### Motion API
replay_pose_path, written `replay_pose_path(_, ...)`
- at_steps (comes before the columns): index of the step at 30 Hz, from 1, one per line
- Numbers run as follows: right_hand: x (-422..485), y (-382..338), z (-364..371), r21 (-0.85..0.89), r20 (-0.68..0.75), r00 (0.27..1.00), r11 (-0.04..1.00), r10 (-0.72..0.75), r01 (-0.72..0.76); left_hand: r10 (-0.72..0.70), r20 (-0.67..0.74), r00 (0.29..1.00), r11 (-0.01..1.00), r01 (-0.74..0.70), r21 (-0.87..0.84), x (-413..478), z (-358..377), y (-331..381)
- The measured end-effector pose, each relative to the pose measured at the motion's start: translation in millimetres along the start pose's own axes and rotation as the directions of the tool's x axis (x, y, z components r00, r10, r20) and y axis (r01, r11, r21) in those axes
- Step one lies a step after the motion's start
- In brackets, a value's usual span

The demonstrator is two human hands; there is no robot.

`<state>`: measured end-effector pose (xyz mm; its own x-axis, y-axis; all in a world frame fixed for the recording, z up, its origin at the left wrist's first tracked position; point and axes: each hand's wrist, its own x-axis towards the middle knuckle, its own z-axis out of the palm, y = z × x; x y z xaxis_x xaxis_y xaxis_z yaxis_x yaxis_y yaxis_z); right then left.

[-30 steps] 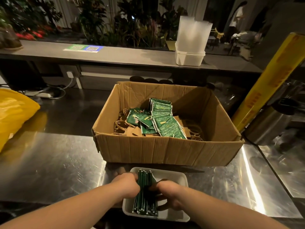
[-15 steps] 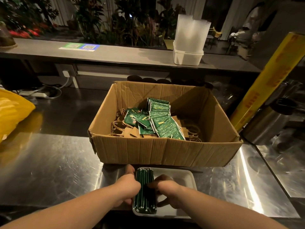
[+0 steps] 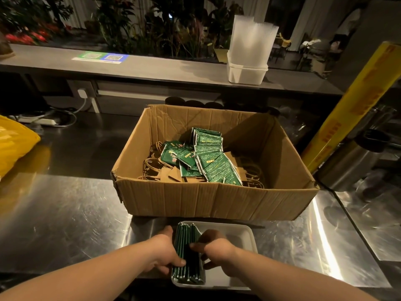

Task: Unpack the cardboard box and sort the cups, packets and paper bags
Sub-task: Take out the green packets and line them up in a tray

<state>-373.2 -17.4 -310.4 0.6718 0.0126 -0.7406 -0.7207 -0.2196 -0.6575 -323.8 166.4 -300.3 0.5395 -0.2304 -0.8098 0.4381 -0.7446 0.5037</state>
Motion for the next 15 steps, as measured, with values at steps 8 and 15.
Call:
replay_pose_path(8, -5, -5, -5, -0.076, 0.072, 0.997, 0.997, -0.015, 0.021, 0.009, 0.038, 0.999, 1.000, -0.010, 0.021, 2, -7, -2)
replay_pose_path(15, -39, -43, -21, -0.167, 0.037, 0.981, 0.967, -0.191, 0.195, 0.293, -0.093, 0.951, 0.864, -0.222, 0.452, -46, -32, 53)
